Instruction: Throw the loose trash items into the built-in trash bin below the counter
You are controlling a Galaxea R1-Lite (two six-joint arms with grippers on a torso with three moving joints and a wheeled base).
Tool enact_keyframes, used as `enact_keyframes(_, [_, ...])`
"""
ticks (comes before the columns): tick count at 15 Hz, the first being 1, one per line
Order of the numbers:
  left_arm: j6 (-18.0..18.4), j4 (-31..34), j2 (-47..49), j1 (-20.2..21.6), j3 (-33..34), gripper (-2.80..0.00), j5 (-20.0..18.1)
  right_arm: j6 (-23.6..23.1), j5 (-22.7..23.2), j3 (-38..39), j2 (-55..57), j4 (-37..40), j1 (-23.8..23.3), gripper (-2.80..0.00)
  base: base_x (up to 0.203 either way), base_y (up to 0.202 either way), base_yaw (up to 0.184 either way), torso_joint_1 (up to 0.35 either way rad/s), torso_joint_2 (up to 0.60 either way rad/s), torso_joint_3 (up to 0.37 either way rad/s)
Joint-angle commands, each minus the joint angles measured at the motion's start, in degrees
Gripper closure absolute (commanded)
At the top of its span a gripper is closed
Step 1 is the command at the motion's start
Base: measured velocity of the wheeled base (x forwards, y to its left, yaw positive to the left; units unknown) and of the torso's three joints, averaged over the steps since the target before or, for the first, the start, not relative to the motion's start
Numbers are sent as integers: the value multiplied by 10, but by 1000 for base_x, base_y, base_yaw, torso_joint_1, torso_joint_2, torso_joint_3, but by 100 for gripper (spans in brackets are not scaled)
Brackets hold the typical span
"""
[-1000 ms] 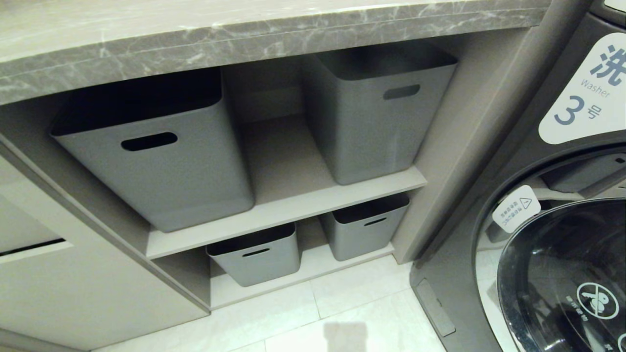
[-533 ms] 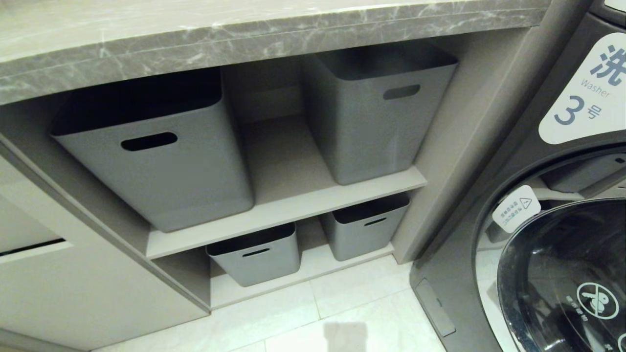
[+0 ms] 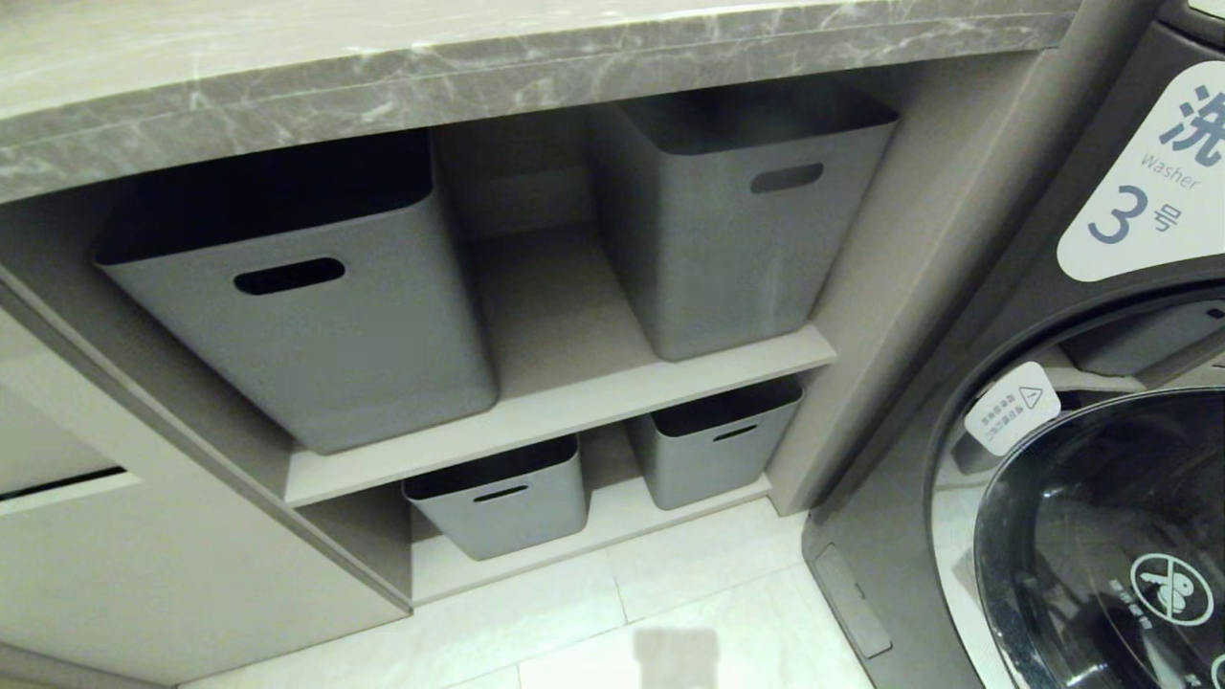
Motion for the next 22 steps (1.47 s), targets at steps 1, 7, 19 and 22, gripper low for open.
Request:
enact_keyframes(1, [-2, 0, -2, 0, 0, 0, 0, 0, 0, 0, 0, 0, 0, 0, 0, 0, 0, -2, 2, -144])
enact_keyframes(7, [-2, 0, -1, 0, 0, 0, 0, 0, 0, 0, 0, 0, 0, 0, 0, 0, 0, 1, 1, -189])
enact_keyframes(19, [11, -1, -2, 0, 0, 0, -18, 0, 0, 0, -1, 0, 0, 0, 0, 0, 0, 1, 1, -60])
enact_keyframes(22, [24, -4, 55, 2, 0, 0, -13, 0, 0, 0, 0, 0, 0, 0, 0, 0, 0, 0, 0, 0])
